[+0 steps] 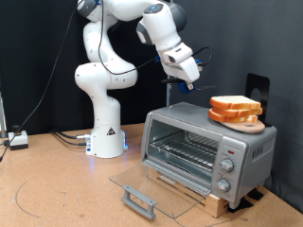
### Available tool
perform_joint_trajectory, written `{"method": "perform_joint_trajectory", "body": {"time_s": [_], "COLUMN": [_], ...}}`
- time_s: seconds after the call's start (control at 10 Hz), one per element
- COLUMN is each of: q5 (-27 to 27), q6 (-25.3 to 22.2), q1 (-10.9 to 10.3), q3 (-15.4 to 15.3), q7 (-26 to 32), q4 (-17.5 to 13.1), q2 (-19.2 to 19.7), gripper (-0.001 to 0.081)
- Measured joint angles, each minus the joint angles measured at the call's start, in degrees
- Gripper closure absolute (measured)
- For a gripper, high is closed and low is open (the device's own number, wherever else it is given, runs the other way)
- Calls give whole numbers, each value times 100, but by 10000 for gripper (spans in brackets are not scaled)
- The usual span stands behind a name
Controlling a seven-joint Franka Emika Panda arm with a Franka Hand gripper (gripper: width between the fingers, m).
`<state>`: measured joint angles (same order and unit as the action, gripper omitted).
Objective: Make a piece of toast with the oven
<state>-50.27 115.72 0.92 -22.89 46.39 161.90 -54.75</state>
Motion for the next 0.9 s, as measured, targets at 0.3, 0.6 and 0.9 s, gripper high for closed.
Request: {"method": "perform_joint_trajectory", "body": {"time_s": [0.3,0.6,0.9], "q5": [-52,561,892], "q6": [90,-328,-357], "q1": [329,834,1390], "q3": [494,891,1174], "q7": [-4,-232,-328], "q4": [73,63,78], "q2": [-265,-450,-598], "gripper": [410,410,410]}}
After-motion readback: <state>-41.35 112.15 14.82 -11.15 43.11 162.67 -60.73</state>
